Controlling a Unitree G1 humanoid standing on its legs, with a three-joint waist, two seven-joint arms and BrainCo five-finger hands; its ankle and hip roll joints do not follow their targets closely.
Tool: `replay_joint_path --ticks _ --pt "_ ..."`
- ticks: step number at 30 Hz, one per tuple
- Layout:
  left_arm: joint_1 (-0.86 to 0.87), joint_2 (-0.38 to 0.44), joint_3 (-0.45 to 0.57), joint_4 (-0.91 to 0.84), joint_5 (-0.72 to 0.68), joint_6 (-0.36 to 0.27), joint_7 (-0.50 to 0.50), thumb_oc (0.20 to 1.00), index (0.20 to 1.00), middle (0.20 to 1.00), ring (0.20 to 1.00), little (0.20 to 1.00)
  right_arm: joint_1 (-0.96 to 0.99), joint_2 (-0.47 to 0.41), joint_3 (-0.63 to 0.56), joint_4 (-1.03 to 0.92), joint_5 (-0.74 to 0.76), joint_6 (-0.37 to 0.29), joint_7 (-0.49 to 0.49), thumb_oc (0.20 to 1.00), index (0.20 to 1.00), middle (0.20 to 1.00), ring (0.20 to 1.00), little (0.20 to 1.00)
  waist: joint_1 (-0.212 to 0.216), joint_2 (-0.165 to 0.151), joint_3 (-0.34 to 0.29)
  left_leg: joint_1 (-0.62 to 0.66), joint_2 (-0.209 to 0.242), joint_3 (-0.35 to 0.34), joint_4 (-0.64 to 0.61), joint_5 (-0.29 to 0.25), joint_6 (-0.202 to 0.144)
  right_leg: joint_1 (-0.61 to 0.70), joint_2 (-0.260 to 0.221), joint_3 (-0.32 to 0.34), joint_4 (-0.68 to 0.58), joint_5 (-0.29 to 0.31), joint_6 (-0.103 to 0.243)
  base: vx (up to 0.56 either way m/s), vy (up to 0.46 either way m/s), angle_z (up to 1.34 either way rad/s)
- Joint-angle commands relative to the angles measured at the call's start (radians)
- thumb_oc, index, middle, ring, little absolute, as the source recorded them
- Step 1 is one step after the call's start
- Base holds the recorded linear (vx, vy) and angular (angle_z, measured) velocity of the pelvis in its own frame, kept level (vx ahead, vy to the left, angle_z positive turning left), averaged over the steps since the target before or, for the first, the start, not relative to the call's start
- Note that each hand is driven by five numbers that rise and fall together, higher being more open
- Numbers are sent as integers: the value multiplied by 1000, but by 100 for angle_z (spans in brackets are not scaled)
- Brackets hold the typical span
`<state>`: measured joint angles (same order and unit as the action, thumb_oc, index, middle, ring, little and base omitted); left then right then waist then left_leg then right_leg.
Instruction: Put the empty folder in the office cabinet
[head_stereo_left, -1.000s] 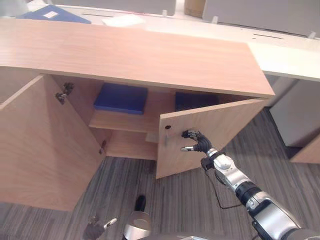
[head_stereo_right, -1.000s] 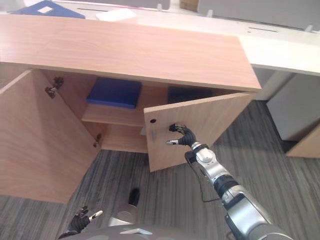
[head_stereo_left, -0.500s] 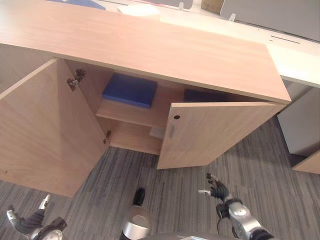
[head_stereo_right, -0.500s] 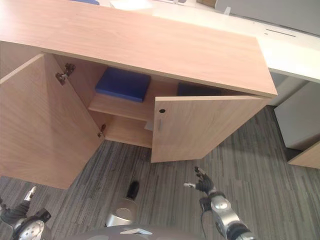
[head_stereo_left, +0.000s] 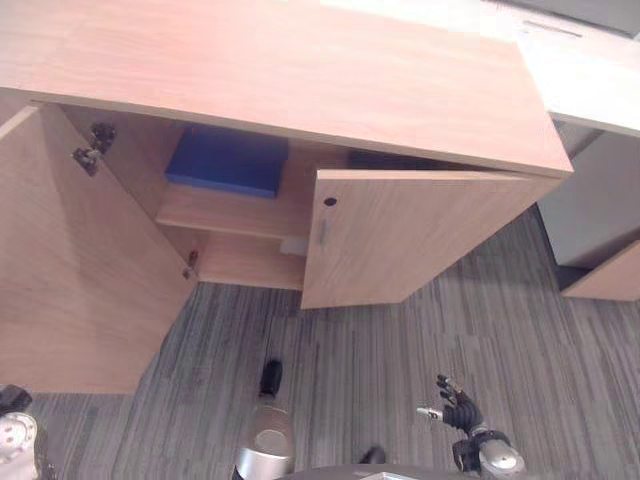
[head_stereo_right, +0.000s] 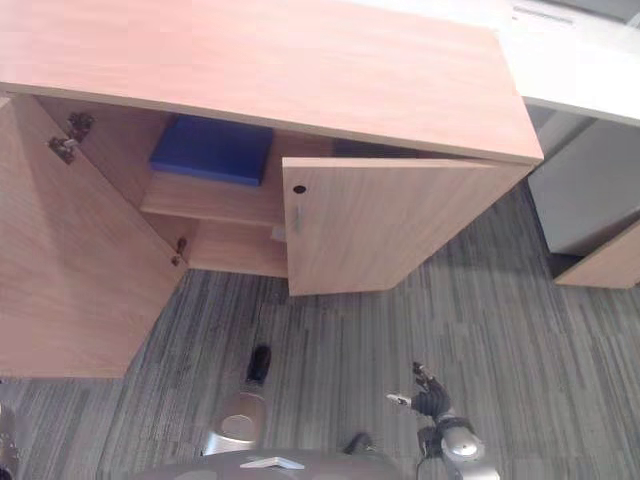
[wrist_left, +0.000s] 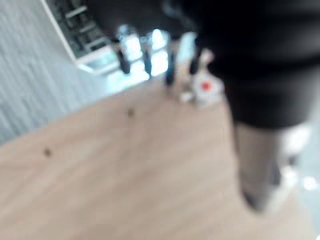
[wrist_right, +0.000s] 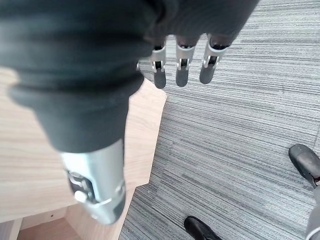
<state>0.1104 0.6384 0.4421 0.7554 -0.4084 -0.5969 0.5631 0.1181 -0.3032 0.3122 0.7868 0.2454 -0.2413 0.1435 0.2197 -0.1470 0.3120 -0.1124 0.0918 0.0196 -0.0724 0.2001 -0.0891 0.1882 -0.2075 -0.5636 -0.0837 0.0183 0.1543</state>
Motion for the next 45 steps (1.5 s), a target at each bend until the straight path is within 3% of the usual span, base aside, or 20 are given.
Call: replay_joint_path --ticks 1,7,10,11,15,19,26,39,43,45 --pt "-8 106 36 45 -71 -21 62 1000 1000 1000 1000 1000 -73 -94 15 -26 10 -69 -20 1000 1000 1000 1000 1000 6 48 8 79 -9 97 2 -207 85 -84 15 83 144 -75 -14 -139 44 4" --pt "-32 151 68 38 -95 -12 127 1000 1000 1000 1000 1000 -105 -97 20 -31 17 -67 -20 1000 1000 1000 1000 1000 11 20 52 40 2 100 31 -219 93 -126 19 99 165 -67 -11 -48 2 8" --pt "-57 172 94 30 -75 8 167 1000 1000 1000 1000 1000 -137 -97 25 -27 25 -61 -13 1000 1000 1000 1000 1000 19 -21 84 14 14 106 43 -230 95 -146 31 111 152 -49 -6 -55 -51 14" --pt "-57 172 94 30 -75 8 167 1000 1000 1000 1000 1000 -137 -97 25 -27 25 -61 -13 1000 1000 1000 1000 1000 19 -21 84 14 14 106 43 -230 95 -146 31 111 152 -49 -6 -30 -49 7" --pt "-52 160 93 14 -72 -4 195 1000 1000 1000 1000 1000 -139 -99 21 -24 34 -64 0 1000 1000 1000 1000 1000 23 -37 89 19 18 104 33 -232 95 -147 38 110 143 -43 -1 -14 -44 0" --pt "-20 86 90 -3 -69 -45 238 1000 1000 1000 1000 1000 -136 -99 -1 -11 16 -72 21 1000 1000 1000 1000 1000 34 -44 91 23 20 98 17 -226 88 -139 45 103 129 -47 -4 -33 -23 -1" --pt "6 74 108 -19 -83 -45 143 1000 1000 1000 1000 1000 -144 -127 -19 -10 5 -61 24 1000 1000 1000 1000 1000 38 -39 96 23 24 90 4 -216 79 -144 50 102 132 -56 -11 -37 39 1" --pt "-100 248 89 15 -80 48 106 1000 1000 1000 1000 1000 -163 -174 -16 -28 58 -62 29 1000 1000 1000 1000 1000 3 -62 107 12 48 127 11 -220 64 -164 66 131 130 -53 -12 -42 0 -3" --pt "-128 283 76 33 -89 87 63 1000 1000 1000 1000 1000 -164 -187 -23 -37 81 -53 25 1000 1000 1000 1000 1000 -13 -68 115 9 55 137 19 -222 60 -174 73 146 131 -50 -11 -21 -3 -2" --pt "-141 287 57 35 -85 124 -7 1000 1000 1000 1000 1000 -163 -187 -25 -43 93 -53 20 1000 1000 1000 1000 1000 -21 -73 118 10 60 144 20 -222 58 -179 76 152 131 -45 -9 -36 -45 -2"
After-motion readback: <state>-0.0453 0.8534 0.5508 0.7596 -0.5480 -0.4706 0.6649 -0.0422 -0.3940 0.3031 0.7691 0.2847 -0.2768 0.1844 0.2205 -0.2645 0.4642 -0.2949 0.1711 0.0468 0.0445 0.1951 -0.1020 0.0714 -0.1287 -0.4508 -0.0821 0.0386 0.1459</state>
